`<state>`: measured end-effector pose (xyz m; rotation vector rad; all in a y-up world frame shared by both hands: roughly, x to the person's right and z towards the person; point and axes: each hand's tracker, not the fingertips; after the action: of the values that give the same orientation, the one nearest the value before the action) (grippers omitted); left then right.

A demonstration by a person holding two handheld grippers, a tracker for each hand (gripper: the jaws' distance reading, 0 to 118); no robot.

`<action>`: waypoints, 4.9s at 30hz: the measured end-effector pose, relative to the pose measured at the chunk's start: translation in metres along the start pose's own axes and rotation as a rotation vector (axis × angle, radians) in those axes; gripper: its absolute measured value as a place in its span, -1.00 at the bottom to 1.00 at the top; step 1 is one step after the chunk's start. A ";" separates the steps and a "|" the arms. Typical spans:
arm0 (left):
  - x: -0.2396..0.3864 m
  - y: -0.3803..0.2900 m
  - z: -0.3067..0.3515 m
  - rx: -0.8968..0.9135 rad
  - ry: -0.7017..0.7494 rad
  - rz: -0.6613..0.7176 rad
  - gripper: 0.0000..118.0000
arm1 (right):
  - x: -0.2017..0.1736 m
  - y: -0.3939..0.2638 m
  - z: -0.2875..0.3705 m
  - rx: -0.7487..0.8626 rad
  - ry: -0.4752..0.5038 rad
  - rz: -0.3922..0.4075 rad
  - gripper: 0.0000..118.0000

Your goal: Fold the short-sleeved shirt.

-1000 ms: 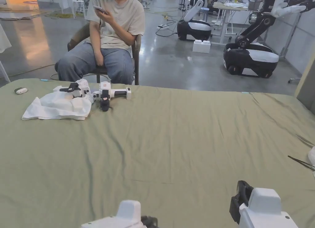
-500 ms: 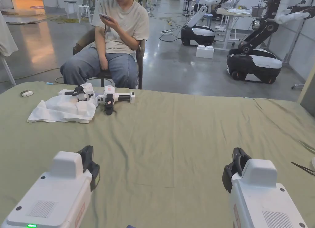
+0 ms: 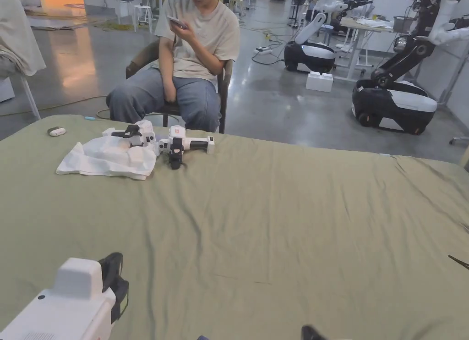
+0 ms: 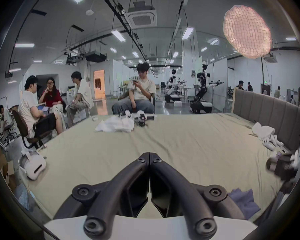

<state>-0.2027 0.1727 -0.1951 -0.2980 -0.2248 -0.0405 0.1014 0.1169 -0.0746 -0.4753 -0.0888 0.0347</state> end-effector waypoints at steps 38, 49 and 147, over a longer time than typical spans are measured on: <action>0.038 -0.134 -0.151 -0.895 -0.877 0.558 -0.21 | 0.004 -0.093 -0.060 -0.179 -0.046 -0.044 -1.00; 0.009 -0.167 -0.104 -0.757 -0.905 0.880 -0.62 | 0.001 -0.086 -0.059 -0.143 -0.011 0.009 -1.00; 0.068 0.038 -0.040 0.151 0.012 -0.024 -1.00 | 0.064 0.079 -0.031 0.293 -0.205 -0.132 -1.00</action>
<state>-0.1249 0.1964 -0.2275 -0.1445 -0.2186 -0.0489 0.1667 0.1767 -0.1331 -0.1710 -0.3118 -0.0335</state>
